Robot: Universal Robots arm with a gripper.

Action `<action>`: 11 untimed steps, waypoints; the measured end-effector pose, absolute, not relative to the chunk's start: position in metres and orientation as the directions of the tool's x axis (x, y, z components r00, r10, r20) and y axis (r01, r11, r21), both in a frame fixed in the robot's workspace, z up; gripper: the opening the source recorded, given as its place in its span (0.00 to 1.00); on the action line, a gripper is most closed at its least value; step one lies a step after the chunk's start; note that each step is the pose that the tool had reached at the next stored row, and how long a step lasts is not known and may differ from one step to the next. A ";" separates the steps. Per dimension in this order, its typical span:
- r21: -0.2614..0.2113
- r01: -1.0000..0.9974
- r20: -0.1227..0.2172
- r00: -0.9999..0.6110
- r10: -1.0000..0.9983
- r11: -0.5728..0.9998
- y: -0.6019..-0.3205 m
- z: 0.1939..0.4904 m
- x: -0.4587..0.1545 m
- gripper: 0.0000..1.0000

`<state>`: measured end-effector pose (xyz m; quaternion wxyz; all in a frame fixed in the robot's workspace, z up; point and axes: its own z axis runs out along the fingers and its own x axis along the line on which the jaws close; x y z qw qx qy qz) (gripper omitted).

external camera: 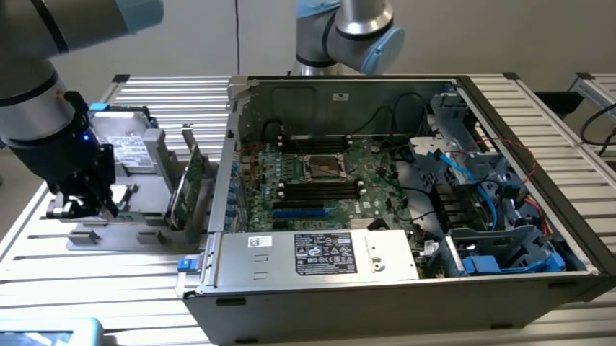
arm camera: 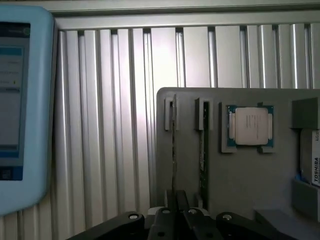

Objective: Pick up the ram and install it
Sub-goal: 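Pick up the ram and move it above insertion slot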

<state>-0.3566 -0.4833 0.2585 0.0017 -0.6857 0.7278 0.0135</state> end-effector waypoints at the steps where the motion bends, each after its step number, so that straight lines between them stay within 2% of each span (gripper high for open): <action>1: 0.017 -0.998 -0.021 -0.060 -0.998 0.059 -0.483 0.263 -0.356 0.12; 11: 0.018 -0.998 -0.020 -0.060 -0.998 0.059 -0.486 0.309 -0.338 0.12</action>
